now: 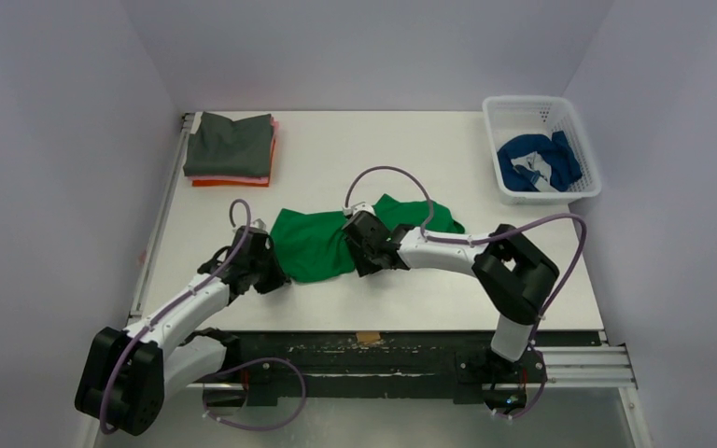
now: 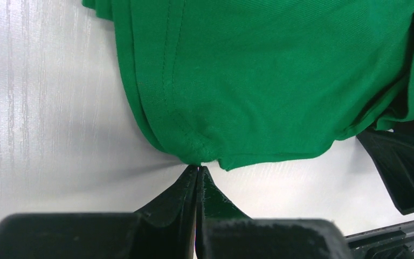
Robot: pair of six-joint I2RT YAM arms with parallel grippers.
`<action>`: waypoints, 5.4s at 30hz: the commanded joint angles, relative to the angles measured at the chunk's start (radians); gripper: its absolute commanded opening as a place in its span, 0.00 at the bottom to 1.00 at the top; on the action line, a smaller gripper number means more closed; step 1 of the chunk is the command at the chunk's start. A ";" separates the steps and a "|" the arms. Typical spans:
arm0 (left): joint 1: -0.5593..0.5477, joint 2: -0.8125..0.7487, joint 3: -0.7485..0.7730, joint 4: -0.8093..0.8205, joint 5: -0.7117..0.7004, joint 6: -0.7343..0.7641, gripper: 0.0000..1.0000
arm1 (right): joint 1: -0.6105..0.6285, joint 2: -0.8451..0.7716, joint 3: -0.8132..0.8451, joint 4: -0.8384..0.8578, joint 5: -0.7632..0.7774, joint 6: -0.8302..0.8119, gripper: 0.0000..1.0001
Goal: Fold and stack the t-shirts
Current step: Flatten out the tshirt
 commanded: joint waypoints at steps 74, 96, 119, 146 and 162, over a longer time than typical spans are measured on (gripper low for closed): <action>-0.192 -0.025 0.353 -0.177 -0.163 0.078 0.00 | -0.237 -1.004 -0.285 -0.086 0.662 0.032 0.00; -0.194 -0.432 1.309 -0.429 -0.170 0.330 0.00 | -0.236 -1.054 0.674 -0.201 0.079 -0.323 0.00; 0.120 0.136 0.927 -0.249 -0.331 0.178 0.00 | -0.494 -0.490 0.430 0.185 0.420 -0.513 0.00; 0.259 1.038 1.580 -0.166 0.146 0.112 1.00 | -0.763 0.373 0.868 0.088 -0.148 -0.048 0.81; 0.033 0.478 0.608 0.063 0.136 0.137 1.00 | -0.742 0.312 0.467 0.314 -0.484 0.151 0.83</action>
